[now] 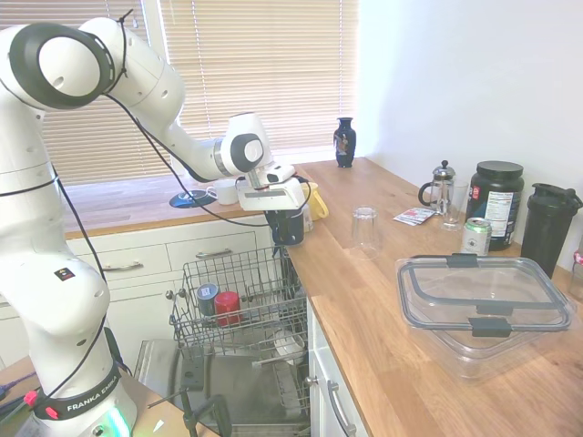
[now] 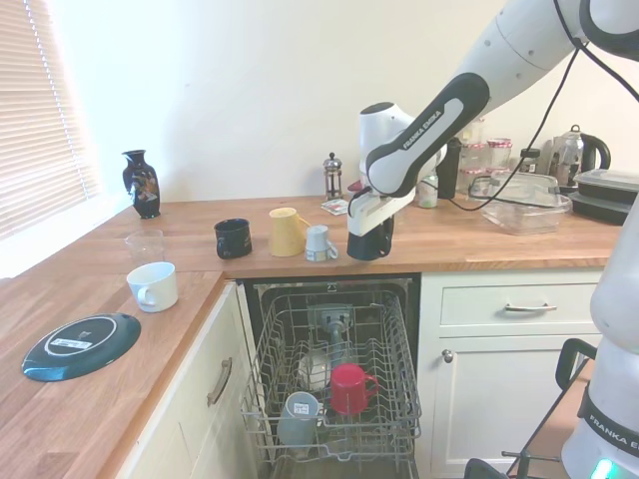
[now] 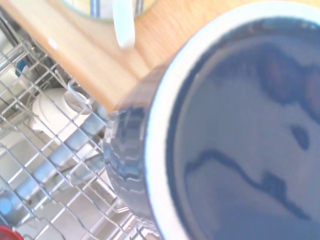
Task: Unload a mug from dishwasher
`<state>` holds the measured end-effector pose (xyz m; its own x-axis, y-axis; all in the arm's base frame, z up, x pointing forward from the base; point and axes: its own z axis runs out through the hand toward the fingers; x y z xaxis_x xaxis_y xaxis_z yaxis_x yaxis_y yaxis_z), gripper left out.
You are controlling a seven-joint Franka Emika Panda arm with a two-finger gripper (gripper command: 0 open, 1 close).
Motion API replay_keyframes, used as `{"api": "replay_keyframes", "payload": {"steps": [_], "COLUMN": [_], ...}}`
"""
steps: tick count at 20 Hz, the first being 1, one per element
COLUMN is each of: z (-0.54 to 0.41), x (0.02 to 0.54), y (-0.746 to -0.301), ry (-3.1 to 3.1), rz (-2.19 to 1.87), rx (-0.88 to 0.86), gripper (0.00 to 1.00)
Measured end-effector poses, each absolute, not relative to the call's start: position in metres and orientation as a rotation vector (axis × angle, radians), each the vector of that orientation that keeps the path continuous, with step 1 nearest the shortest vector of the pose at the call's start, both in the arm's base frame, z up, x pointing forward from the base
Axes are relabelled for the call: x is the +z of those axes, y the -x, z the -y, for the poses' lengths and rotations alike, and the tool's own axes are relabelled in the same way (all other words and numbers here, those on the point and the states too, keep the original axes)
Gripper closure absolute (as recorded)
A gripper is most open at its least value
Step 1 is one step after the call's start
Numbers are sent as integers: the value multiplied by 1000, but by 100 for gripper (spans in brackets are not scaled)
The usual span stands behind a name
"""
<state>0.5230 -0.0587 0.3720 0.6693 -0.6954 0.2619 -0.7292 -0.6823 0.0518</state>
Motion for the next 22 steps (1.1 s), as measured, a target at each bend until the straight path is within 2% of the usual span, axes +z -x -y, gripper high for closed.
{"api": "replay_keyframes", "payload": {"steps": [22], "z": [96], "x": [356], "y": [-567], "ry": [-2681], "rz": [1304], "rx": [264], "gripper": [100]}}
